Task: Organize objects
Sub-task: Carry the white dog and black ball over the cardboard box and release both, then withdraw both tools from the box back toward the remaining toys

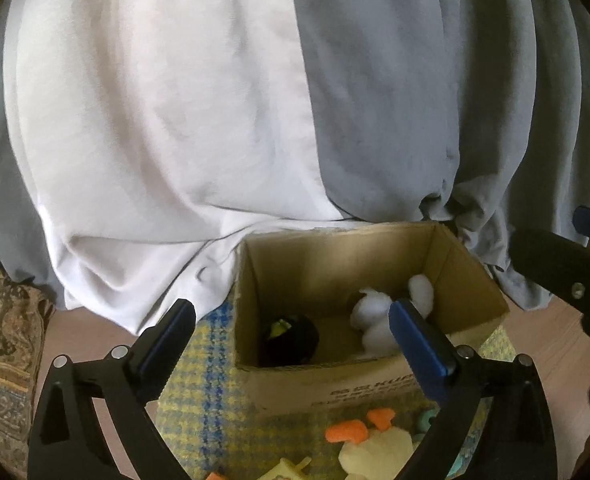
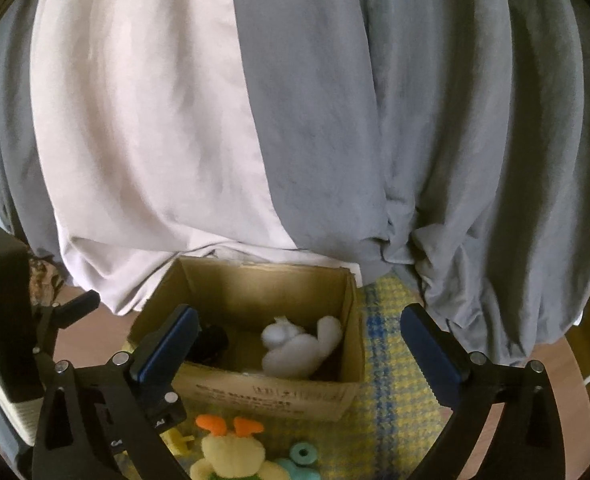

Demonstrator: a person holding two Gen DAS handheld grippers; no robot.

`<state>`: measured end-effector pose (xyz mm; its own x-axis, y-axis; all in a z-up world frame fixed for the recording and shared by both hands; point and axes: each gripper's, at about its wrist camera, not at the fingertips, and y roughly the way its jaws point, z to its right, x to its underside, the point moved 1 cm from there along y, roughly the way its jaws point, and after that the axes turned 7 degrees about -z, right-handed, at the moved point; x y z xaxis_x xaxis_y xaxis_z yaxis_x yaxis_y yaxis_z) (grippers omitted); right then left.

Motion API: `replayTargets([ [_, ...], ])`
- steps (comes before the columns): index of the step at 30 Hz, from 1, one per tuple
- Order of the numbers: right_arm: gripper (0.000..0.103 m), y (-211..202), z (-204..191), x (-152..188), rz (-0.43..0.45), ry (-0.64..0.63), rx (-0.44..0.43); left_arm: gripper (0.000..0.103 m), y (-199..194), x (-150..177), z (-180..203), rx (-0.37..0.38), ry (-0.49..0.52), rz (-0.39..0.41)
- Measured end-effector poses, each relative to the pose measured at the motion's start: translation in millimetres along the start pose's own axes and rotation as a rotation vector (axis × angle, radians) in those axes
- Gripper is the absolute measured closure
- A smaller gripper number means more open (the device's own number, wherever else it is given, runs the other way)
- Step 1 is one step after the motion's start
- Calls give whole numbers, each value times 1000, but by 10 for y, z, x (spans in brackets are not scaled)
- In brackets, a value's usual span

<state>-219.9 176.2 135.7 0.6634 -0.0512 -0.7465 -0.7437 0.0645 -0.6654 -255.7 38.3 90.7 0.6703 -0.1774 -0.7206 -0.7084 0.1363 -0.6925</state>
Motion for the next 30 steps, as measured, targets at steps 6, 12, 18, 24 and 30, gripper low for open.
replayTargets([
  [6,1,-130,-42,162,-9,26,-25,4,-180,186,-90,-23,-26,13],
  [12,1,-248,-137,358,0,13,-32,3,-330,403,-145,-62,-35,20],
  [18,1,-368,-173,491,18,0,-24,3,-471,605,-174,-88,-53,26],
  [24,1,-404,-141,617,7,12,-29,3,-561,789,-193,-93,-75,26],
  [30,1,-398,-83,742,-21,33,-43,3,-626,934,-160,-101,-72,28],
])
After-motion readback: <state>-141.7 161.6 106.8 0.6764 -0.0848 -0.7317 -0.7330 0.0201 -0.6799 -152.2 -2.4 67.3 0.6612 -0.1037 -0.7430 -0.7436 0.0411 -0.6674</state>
